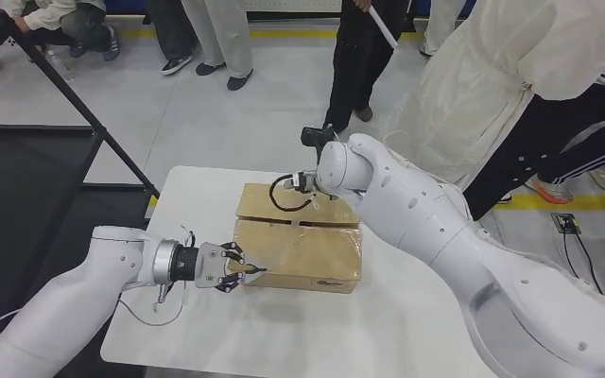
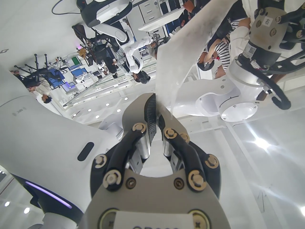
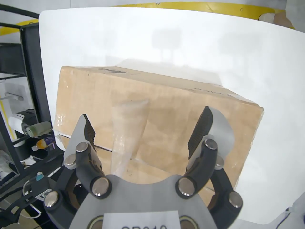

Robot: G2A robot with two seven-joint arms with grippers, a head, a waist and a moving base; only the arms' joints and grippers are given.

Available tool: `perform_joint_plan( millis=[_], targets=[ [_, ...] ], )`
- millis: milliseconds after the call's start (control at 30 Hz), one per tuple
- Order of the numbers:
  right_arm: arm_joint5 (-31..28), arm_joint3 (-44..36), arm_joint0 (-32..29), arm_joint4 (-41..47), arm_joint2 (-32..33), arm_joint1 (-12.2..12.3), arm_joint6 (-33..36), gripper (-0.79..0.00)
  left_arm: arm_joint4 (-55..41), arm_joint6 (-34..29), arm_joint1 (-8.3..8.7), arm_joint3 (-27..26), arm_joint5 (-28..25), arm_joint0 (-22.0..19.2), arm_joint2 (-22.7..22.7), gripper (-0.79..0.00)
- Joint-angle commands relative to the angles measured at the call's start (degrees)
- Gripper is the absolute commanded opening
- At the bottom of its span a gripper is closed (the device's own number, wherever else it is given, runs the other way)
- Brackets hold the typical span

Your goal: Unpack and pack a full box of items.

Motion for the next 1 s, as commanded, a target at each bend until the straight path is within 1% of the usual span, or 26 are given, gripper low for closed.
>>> perform_joint_plan(
  millis=[0, 233, 400, 567, 667, 967],
  targets=[
    [-0.5, -1.4, 0.1, -2.1, -0.6, 0.1, 1.5, 0.0, 0.8, -1.1, 0.35, -0.3, 0.0, 0.3, 0.0, -0.785],
    [2.6, -7.1, -0.7, -11.8, -0.7, 0.0, 6.4, 0.0, 2.3, -3.2, 1.29, -1.2, 0.0, 0.7, 0.1, -0.785],
    [5.6, -9.0, -1.7, -18.6, -0.7, -0.6, 10.4, 0.0, 3.0, -4.0, 1.61, -2.0, 0.0, 0.7, 0.7, -0.785],
    [9.7, -9.9, -2.5, -26.8, -0.7, -1.7, 15.6, 0.0, 3.6, -5.1, 2.01, -2.3, 0.0, 0.5, 1.3, -0.785],
    [11.8, -9.8, -2.8, -29.6, -0.7, -2.5, 17.3, 0.0, 3.8, -5.7, 2.21, -2.2, 0.0, 0.3, 1.6, -0.785],
    [13.1, -6.5, -2.9, -30.6, -0.1, -3.8, 16.2, 0.0, 4.2, -6.7, 2.76, -2.0, 0.0, 0.0, 1.9, -0.785]
  ],
)
